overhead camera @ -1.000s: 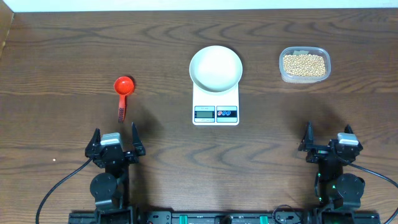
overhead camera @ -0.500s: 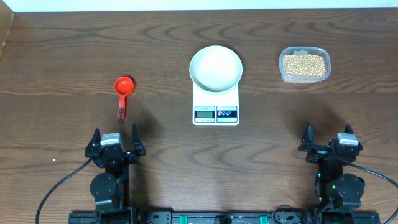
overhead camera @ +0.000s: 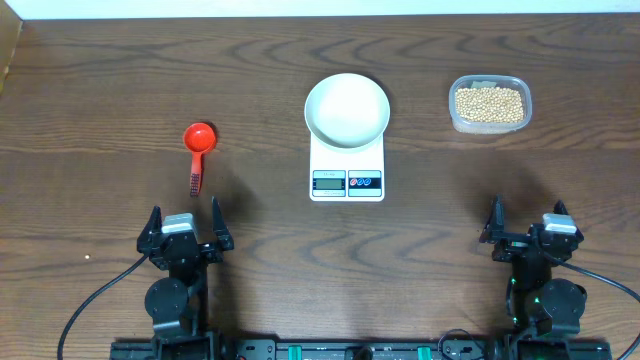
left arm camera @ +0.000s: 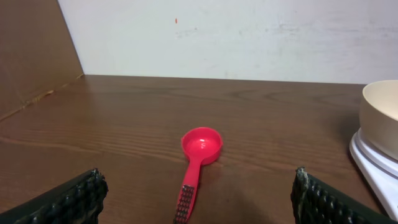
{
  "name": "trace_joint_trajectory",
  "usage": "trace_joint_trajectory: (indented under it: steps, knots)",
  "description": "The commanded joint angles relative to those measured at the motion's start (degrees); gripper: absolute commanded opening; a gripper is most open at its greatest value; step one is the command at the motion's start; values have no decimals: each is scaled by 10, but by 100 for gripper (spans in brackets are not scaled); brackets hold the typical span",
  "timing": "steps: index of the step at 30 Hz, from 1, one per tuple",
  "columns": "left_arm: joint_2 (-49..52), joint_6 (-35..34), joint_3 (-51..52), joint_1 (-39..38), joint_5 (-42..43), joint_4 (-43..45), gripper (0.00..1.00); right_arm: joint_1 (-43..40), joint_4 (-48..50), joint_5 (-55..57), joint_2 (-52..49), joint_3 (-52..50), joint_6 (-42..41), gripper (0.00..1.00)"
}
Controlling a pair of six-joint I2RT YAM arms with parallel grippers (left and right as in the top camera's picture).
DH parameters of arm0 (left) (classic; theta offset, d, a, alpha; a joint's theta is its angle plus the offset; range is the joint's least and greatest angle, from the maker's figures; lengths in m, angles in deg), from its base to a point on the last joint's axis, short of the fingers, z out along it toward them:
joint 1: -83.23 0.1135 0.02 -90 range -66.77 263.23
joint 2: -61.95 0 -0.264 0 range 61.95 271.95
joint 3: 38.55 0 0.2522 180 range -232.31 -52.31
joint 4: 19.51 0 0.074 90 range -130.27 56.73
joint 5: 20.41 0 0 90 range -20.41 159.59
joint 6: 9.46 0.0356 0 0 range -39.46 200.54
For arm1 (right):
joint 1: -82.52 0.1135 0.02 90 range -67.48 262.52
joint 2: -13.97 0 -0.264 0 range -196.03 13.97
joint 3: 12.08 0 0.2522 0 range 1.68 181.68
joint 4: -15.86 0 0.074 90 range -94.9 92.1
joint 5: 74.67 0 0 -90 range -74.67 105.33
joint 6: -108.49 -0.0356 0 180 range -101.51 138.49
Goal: Scoop item into bowl and weigh 50g on scale
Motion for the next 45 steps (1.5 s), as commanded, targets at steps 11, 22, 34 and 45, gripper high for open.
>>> trace_joint_trajectory:
  steps: [11,22,34,45]
  knots:
    - [-3,-5,5,3,-16,-28,97,5,-2,-1,4,-2,6,99]
    - [-3,-5,5,3,-17,-27,97,5,-2,-1,4,-2,6,99]
    - [44,-7,-57,3,-16,-28,97,5,-2,-1,4,-2,6,99]
    - [329,-7,-293,3,75,-116,97,5,-2,-1,4,-2,6,99]
